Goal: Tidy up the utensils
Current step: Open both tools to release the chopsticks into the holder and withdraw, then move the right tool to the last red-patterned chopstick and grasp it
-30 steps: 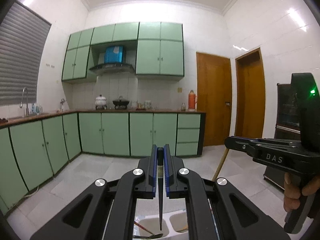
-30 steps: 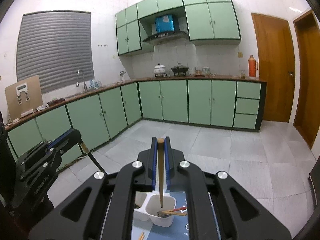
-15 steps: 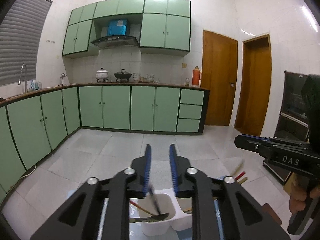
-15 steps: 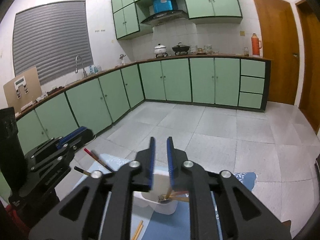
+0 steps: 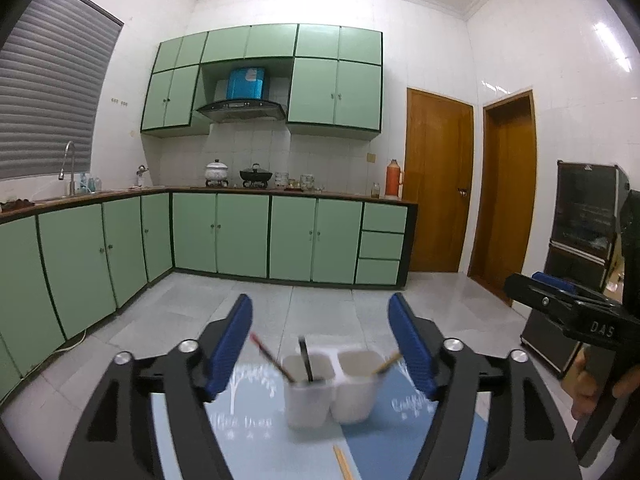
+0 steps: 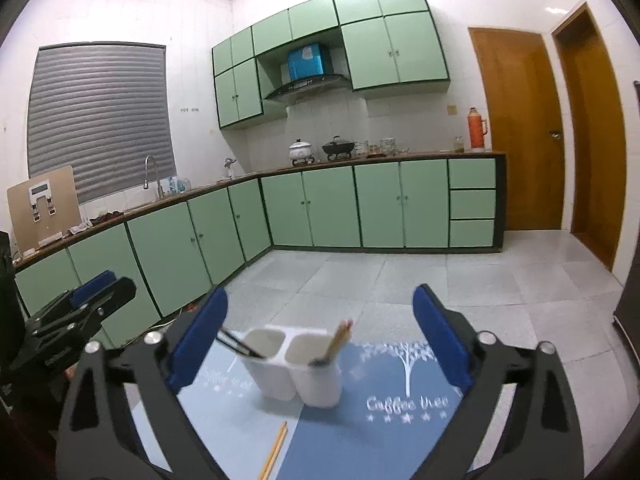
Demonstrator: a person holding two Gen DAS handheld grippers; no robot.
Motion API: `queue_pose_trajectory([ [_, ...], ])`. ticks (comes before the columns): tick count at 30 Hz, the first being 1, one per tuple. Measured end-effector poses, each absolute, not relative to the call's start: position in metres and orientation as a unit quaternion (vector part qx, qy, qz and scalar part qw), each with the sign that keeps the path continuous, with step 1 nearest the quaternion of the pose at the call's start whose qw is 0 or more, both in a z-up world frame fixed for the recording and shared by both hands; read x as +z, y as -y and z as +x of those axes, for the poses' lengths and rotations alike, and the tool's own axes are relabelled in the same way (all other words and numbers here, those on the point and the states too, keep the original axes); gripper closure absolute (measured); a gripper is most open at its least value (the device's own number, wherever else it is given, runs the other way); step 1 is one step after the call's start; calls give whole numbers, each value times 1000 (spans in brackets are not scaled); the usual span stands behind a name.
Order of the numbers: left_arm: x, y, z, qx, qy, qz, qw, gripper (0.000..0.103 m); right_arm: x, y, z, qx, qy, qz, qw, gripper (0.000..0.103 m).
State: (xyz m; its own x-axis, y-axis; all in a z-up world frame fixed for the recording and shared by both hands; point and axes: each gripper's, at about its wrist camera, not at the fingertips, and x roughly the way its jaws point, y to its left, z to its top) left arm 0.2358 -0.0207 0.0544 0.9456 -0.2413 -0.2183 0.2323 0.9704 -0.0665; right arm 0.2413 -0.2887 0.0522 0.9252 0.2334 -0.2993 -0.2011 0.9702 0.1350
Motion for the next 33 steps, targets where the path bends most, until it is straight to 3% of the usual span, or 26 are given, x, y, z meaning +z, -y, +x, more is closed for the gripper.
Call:
queue_pose_trajectory([
  [6,16,14,196,-116,-162,-18,980,20,8,285,197,96,-200,54,974,6],
  [17,-86,2,156,-88,-273,13,958,20,-85,256,146,84,-273,54,957,6],
  [30,-146,-15,132,-74,-337,30,938,20,-156,213,116,94,-325,39,940,7],
  [33,-152,-23,130,-66,-343,27,936,20,-165,207,116,90,-337,39,936,12],
])
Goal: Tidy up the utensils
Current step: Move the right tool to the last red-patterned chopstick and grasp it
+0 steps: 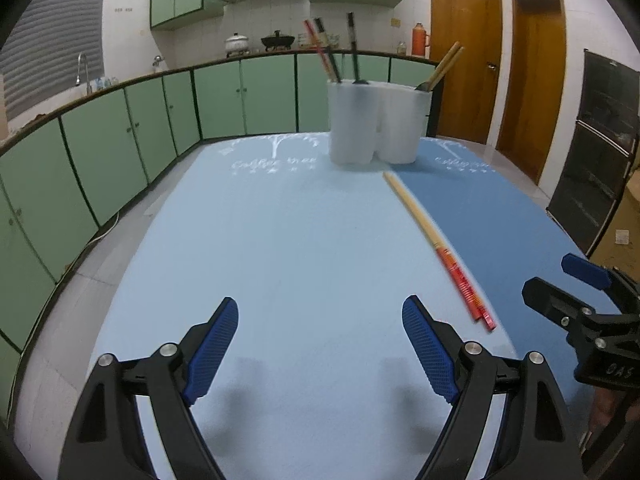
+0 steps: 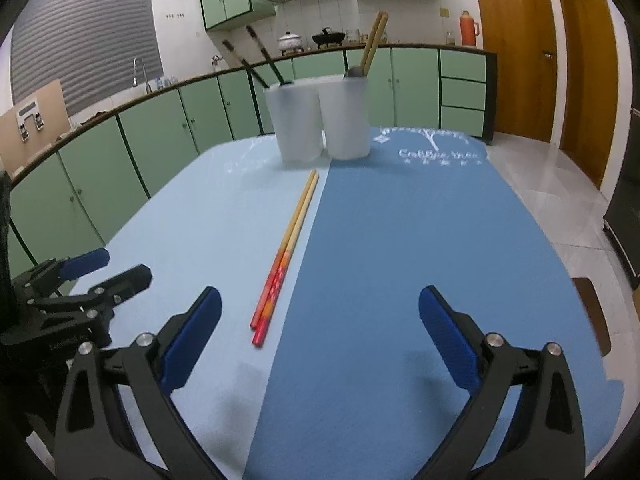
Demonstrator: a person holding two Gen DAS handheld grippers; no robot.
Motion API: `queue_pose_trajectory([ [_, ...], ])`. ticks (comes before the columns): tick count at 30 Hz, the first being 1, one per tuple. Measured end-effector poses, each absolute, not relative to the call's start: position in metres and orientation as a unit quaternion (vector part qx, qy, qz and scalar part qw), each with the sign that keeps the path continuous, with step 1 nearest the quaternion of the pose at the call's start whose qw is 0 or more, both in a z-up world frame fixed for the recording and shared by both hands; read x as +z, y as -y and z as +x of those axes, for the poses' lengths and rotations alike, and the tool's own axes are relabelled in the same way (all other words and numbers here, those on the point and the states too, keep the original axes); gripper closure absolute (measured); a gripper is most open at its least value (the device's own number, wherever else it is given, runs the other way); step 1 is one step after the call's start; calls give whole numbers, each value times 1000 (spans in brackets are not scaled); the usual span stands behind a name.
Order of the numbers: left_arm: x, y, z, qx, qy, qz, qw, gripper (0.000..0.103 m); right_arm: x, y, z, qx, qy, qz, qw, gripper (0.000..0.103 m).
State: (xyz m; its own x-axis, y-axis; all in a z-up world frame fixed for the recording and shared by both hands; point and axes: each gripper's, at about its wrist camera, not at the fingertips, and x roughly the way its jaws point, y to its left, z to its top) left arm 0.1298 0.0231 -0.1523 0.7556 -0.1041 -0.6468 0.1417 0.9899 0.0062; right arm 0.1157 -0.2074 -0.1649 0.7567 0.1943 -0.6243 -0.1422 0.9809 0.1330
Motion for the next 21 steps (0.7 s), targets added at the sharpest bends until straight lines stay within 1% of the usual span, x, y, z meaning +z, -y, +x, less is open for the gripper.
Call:
queue_pose_trajectory([
  [1,-153,-26,130,-62,-345,27,936,20,-168,206,115,90,-342,39,934,13],
  [3,-155,-33,129,-56,-347,25,936,20,-174,202,116,91,-353,37,930,21],
  [7,-158,-46,127,-42,-348,24,936,20,-181,195,115,89,-361,27,928,27],
  [13,-158,-64,124,-26,-349,16,937,20,-186,180,115,93,-369,-1,925,44],
  [15,-157,-67,124,-23,-348,15,937,20,-187,176,114,89,-365,-13,926,52],
  [19,-157,-69,125,-23,-347,10,937,20,-188,173,113,88,-362,-22,928,63],
  [21,-156,-66,126,-24,-347,9,938,20,-188,172,112,90,-360,-27,928,71],
])
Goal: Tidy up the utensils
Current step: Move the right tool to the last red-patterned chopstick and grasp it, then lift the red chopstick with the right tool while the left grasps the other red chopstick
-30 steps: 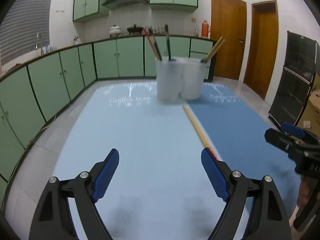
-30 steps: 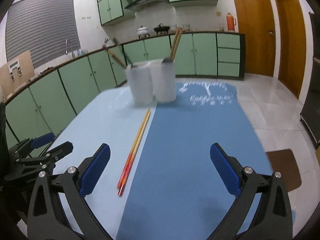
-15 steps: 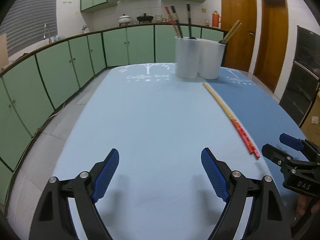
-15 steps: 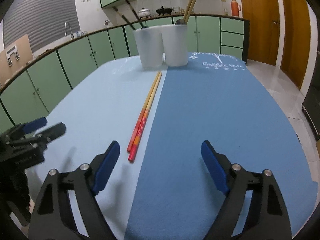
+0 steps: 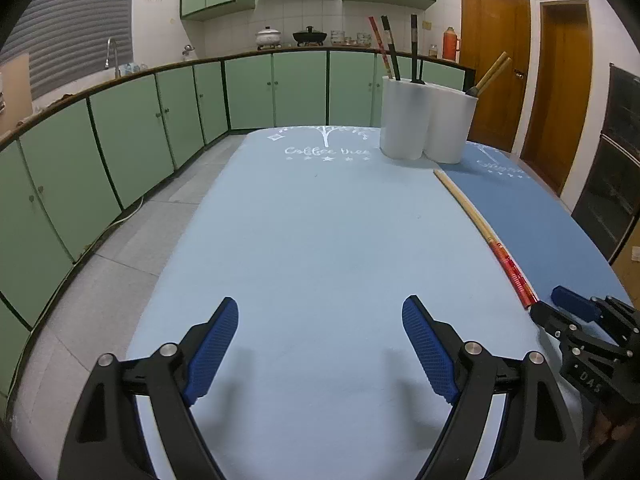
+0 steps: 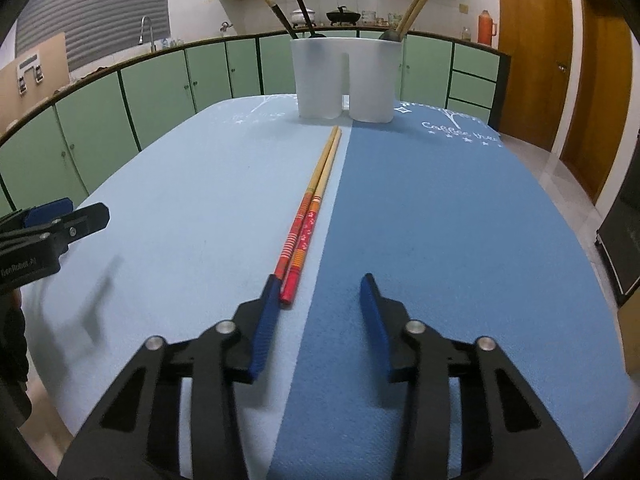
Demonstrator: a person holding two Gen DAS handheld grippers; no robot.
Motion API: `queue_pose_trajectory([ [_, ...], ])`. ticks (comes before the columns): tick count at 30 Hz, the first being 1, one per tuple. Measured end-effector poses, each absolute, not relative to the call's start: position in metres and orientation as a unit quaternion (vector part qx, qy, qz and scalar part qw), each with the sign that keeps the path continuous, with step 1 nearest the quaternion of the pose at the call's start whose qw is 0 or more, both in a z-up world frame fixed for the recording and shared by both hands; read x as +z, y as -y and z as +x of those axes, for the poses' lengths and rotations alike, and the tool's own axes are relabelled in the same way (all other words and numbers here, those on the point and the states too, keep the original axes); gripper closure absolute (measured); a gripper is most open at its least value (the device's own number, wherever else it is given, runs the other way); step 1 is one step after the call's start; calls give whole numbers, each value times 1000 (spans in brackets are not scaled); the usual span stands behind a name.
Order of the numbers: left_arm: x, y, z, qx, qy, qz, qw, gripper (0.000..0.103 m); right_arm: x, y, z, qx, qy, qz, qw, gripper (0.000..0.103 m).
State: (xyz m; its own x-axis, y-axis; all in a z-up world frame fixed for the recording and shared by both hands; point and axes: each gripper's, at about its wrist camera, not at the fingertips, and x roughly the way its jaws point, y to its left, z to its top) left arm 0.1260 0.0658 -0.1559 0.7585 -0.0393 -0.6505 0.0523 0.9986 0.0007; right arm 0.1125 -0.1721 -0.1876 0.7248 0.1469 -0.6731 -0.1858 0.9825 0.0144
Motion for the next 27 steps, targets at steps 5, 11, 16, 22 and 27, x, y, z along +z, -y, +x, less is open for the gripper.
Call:
queue_pose_trajectory([
  [5,-154,-55,127,-34,-344,14,938,20,-187,172,114,105,-362,-27,926,97],
  [11,-153,-32,130,-57,-348,13,936,20,-181,190,114,94,-358,-13,929,98],
  [16,-158,0,133,-89,-356,12,930,21,-174,221,116,69,-354,8,932,98],
  [22,-167,33,141,-113,-372,0,921,28,-169,248,115,57,-351,21,935,98],
  [27,-174,53,143,-119,-381,-2,917,39,-171,260,114,55,-354,25,933,98],
])
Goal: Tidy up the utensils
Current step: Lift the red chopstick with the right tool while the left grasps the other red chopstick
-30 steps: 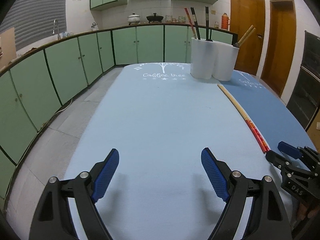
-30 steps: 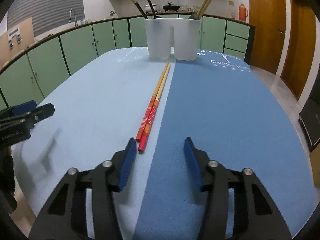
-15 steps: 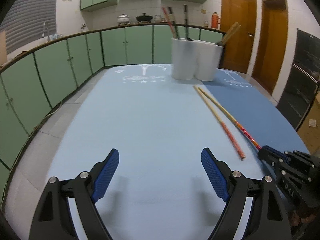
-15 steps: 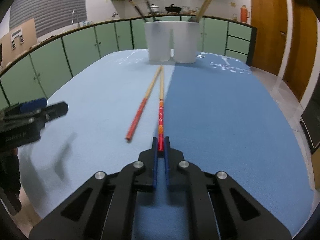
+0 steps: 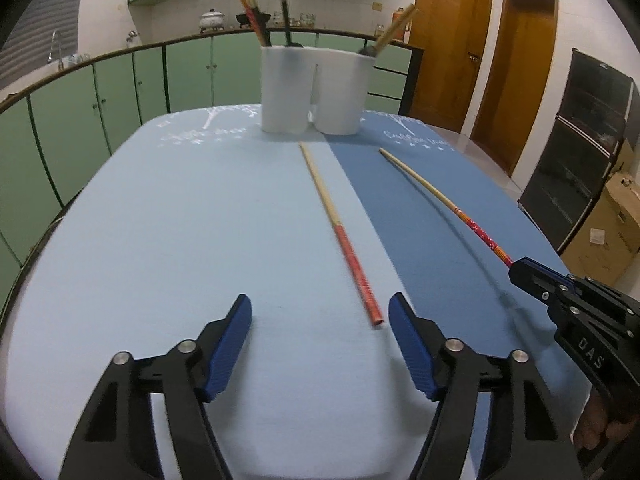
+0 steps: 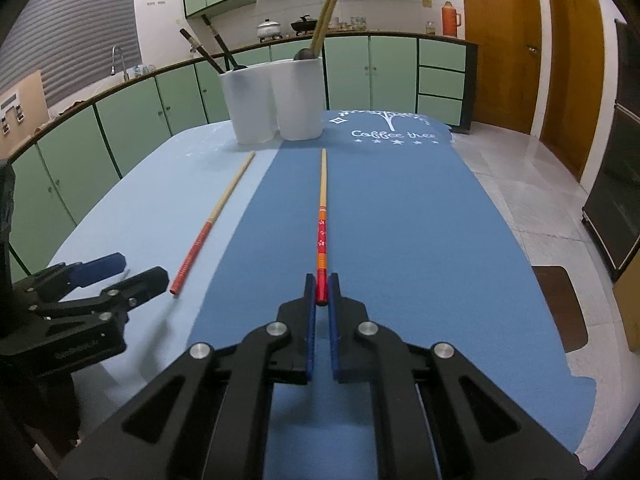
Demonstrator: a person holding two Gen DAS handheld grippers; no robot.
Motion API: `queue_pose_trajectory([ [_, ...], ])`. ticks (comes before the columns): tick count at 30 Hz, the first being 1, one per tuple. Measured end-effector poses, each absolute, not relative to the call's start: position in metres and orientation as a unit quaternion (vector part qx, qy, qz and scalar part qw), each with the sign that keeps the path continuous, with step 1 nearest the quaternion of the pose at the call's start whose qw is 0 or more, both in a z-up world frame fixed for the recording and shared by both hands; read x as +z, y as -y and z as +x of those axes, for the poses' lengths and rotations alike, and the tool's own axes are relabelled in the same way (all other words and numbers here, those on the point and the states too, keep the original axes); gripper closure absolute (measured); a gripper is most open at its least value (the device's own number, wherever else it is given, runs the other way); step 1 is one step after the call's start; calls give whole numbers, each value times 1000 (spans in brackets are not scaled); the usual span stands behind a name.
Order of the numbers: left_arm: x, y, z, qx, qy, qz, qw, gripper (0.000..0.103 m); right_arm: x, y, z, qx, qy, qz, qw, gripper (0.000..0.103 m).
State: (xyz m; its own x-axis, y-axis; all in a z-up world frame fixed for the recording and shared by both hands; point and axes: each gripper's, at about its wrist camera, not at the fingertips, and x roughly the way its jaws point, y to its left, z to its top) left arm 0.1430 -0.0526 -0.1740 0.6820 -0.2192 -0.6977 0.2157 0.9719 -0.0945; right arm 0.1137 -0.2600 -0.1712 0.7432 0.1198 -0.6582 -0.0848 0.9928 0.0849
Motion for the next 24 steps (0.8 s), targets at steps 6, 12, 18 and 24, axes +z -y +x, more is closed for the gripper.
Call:
queue_pose_trajectory([
  [6,-178,64,145,-119,-383,2,916,58,-169,269,115,59,-353,35,933,98],
  [12,-179,71,145,-115,-381,7,917,83,-166,275,114,59,-349,41,934,98],
  [18,-180,73,144,-105,-377,16,920,97,-166,279,111,56,-350,44,934,98],
  [24,-168,71,137,-106,-369,28,923,97,-157,277,109,59,-343,33,937,98],
])
